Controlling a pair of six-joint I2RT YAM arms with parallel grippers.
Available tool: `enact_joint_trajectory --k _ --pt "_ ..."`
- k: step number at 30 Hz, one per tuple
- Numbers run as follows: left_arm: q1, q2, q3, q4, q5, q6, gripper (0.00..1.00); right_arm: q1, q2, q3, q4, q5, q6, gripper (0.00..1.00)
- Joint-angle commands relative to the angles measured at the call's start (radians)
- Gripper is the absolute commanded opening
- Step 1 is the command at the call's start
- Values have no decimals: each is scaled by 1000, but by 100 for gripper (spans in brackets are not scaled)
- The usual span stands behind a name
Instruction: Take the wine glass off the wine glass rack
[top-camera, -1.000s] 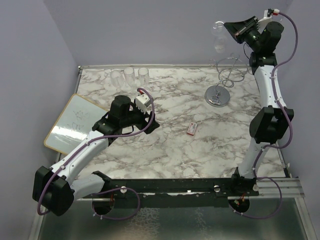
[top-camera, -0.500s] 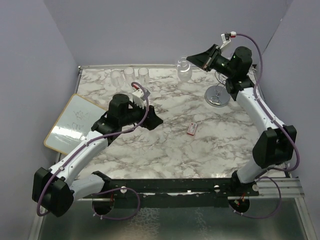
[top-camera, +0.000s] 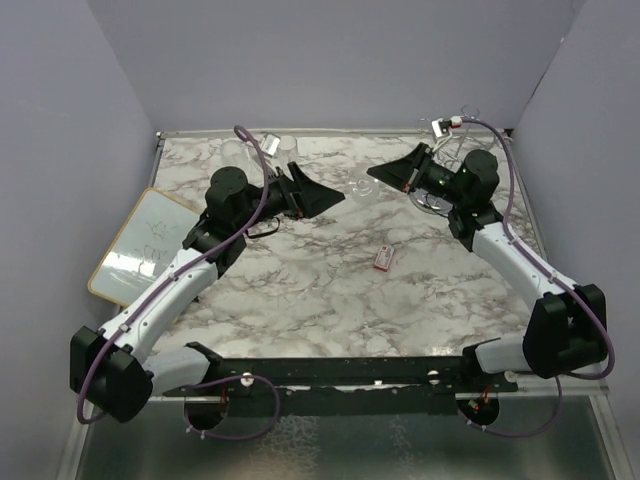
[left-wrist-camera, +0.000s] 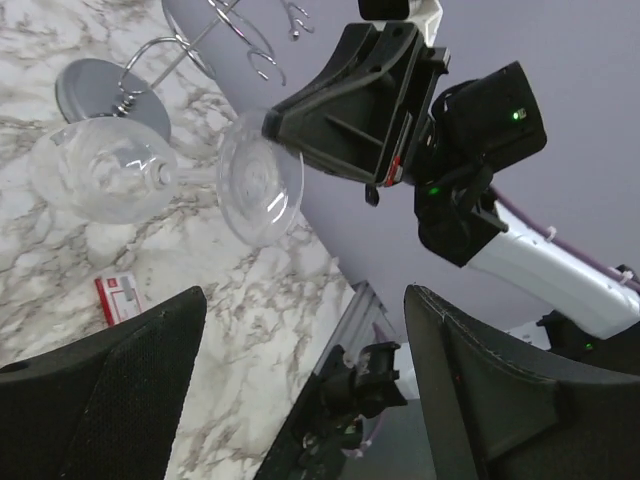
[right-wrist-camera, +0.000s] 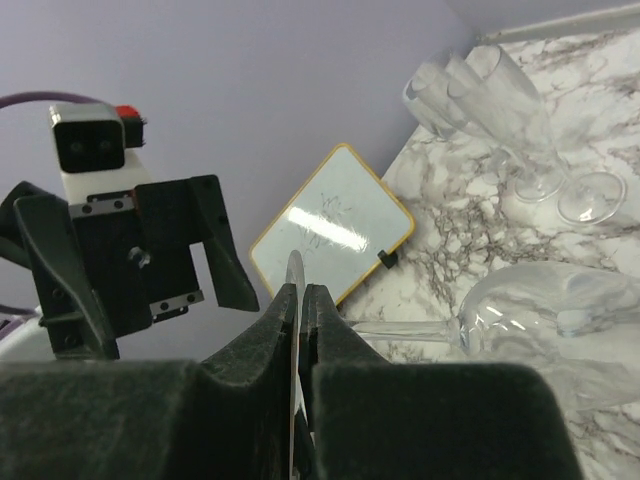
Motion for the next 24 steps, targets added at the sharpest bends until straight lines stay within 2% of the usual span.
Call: enact_joint_trajectory --k 1,7,11,20,24 --pt "3 66 -8 162 92 -178 81 21 -64 -47 142 -27 39 1" --pt "-3 100 -14 186 93 -188 76 38 -73 -78 175 -44 65 1" --pt "-13 125 -4 194 98 -190 69 55 -72 -87 200 -48 83 1" --pt "-19 163 8 197 100 -162 41 75 -67 -88 205 -60 86 1" --pt "-22 177 12 197 103 -151 24 80 -66 -90 202 -55 83 1"
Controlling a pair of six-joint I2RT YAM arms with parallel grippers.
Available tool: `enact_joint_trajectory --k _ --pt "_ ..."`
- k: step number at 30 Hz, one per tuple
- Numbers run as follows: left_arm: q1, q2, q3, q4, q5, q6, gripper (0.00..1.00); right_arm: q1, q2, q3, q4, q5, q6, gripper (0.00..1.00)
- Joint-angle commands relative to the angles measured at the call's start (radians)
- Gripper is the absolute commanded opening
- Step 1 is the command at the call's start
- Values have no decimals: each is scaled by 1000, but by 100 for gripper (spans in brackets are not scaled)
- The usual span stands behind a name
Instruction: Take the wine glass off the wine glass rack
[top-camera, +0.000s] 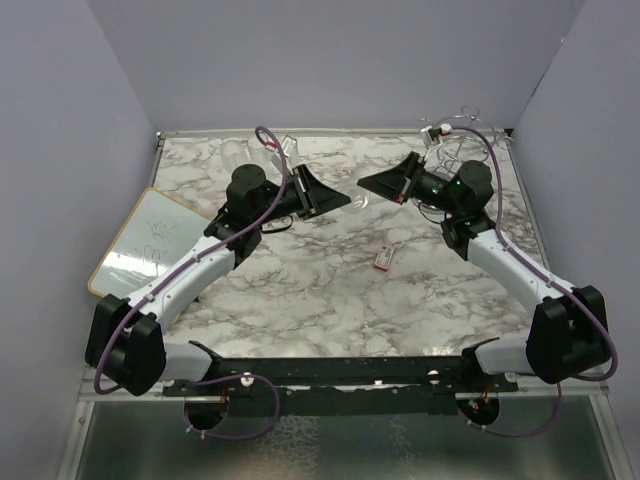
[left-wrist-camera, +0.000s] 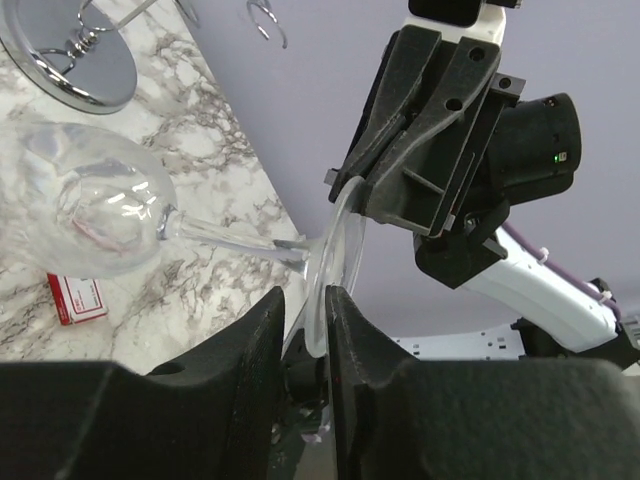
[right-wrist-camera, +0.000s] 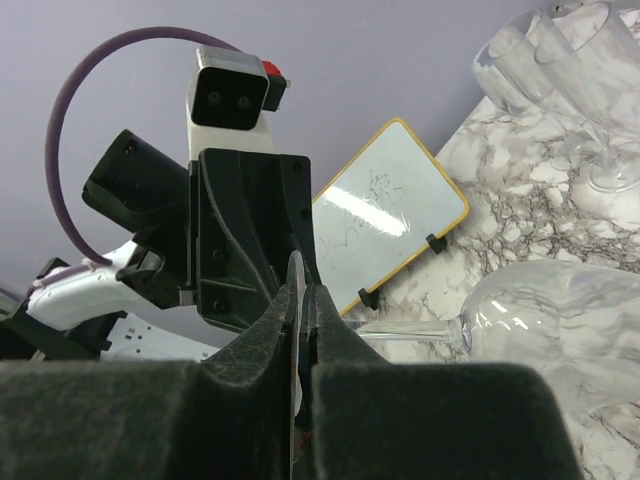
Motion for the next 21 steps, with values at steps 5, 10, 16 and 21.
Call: enact_joint_trajectory --k 5,10,16,21 --pt "-10 15 25 39 34 79 6 15 -23 -5 65 -28 -2 1" --pt "-14 -1 21 37 59 279 0 16 -39 32 -87 -50 -127 16" --pt "-38 -102 -19 -85 56 743 0 13 -67 190 -546 -13 -485 51" --pt "-101 -177 -39 -279 -91 1174 0 13 -134 259 -727 105 -678 73"
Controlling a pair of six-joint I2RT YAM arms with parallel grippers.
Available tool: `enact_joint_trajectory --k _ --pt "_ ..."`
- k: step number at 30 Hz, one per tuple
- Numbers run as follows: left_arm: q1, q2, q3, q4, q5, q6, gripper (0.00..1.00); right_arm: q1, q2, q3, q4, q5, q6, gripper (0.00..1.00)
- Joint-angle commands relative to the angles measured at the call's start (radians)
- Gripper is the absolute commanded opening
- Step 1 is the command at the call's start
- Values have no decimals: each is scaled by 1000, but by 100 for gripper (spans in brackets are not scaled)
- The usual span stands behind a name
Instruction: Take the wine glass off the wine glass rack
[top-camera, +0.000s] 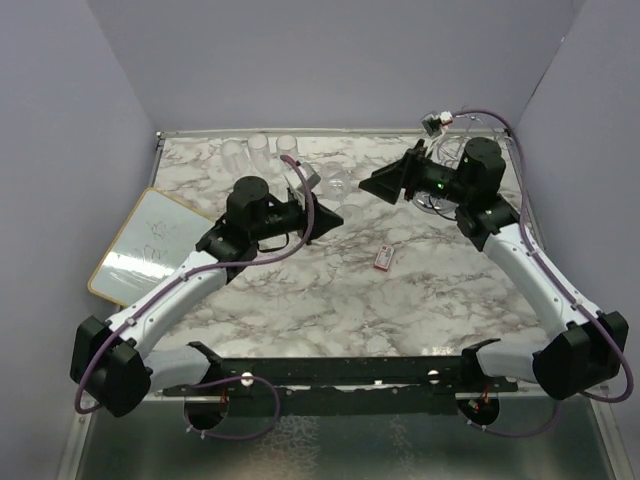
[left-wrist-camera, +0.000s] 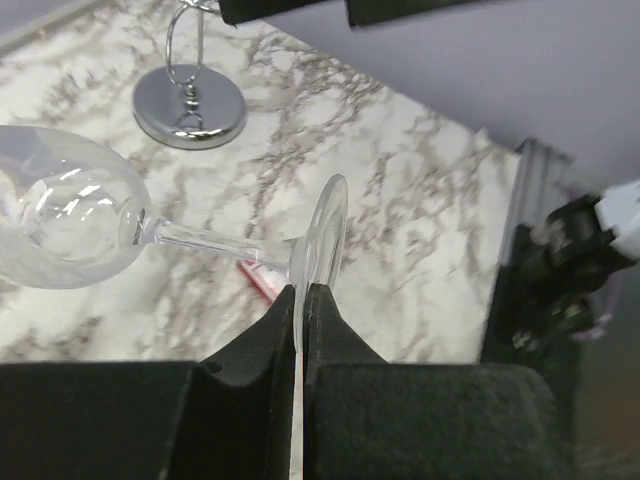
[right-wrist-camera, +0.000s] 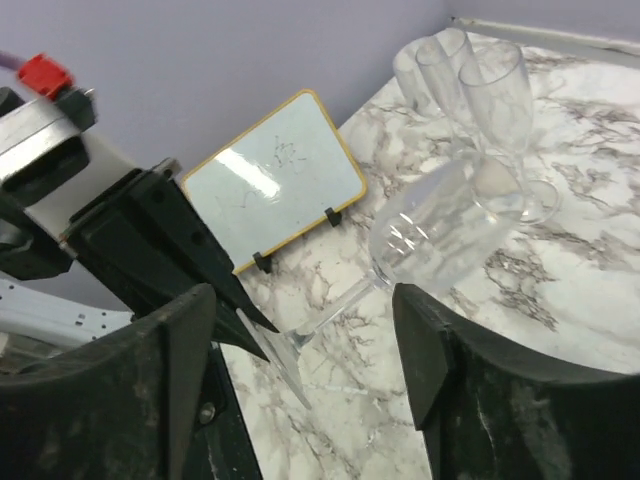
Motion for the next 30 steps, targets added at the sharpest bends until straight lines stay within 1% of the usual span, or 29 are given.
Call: enact_joint_trajectory --k 1,2,3,6,11,14,18,22,25,28,30 --pt "-59 -103 -28 -115 -127 510 0 4 -87 67 -253 121 -264 77" --pt "-78 -121 -47 -112 -145 563 0 4 -92 80 -284 145 -296 81" --pt "-97 -138 -68 -109 -134 615 0 4 -94 97 -322 164 -329 82" --pt "-137 -189 -133 -105 -65 771 0 4 -80 142 -411 228 -387 83" --pt "-190 -295 -224 -104 -23 927 0 3 -112 128 -428 246 -491 84" --pt "-214 -373 -282 -106 -18 1000 0 4 -131 143 -465 167 -550 84" --pt "-238 -432 -313 -133 35 1034 0 4 -77 223 -577 -20 -572 84" --pt "-269 -463 -314 -182 69 1037 0 4 32 325 -699 -183 -531 83" --pt "-288 -495 -327 -213 80 1044 0 4 86 366 -746 -326 -492 83" --pt "-304 -530 -340 -234 77 1057 0 3 132 399 -801 -401 -472 76" --pt "-313 -549 -351 -241 77 1068 0 4 144 391 -801 -426 -427 74"
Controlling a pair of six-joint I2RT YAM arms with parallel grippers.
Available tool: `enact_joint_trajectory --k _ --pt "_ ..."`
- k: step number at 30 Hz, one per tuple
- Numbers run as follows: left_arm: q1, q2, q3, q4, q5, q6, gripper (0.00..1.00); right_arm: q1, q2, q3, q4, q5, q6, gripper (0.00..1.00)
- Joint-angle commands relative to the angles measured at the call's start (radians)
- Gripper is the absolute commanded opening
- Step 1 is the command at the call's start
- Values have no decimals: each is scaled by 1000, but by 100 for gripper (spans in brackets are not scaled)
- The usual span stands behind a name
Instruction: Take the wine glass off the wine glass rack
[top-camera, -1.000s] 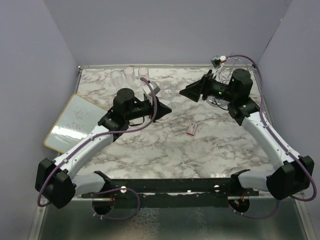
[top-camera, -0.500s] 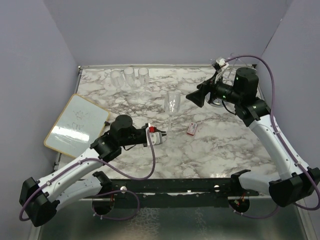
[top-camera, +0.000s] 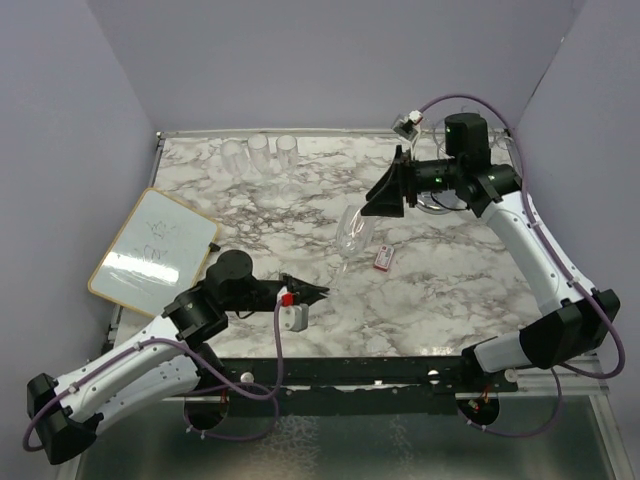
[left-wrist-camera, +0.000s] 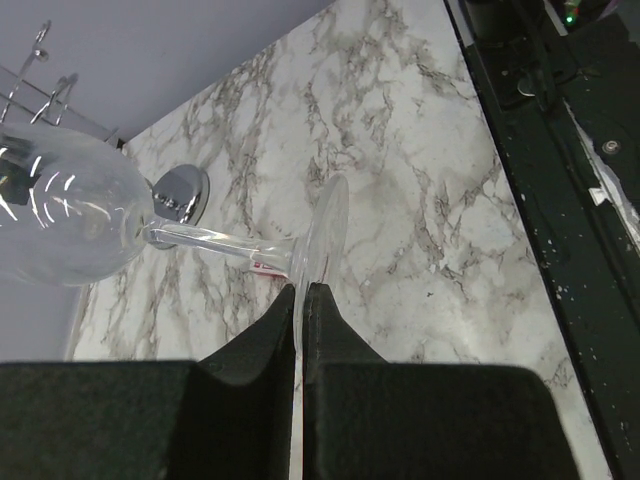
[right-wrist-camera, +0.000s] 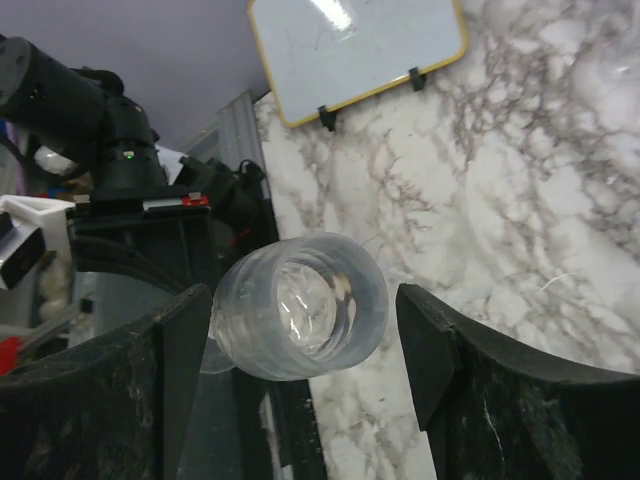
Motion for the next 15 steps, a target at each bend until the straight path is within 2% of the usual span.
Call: enact_joint_trajectory --k 1,4,7,15 --pt "-22 -55 -14 1 48 66 0 4 32 18 -88 -183 86 73" --pt "-39 -57 -16 -16 49 81 0 3 50 -3 -73 -233 139 68" --pt "-49 -45 -15 -31 49 90 0 3 50 -56 -15 -312 210 55" --pt "-67 -35 -10 -65 27 121 0 4 5 -181 118 -376 360 44"
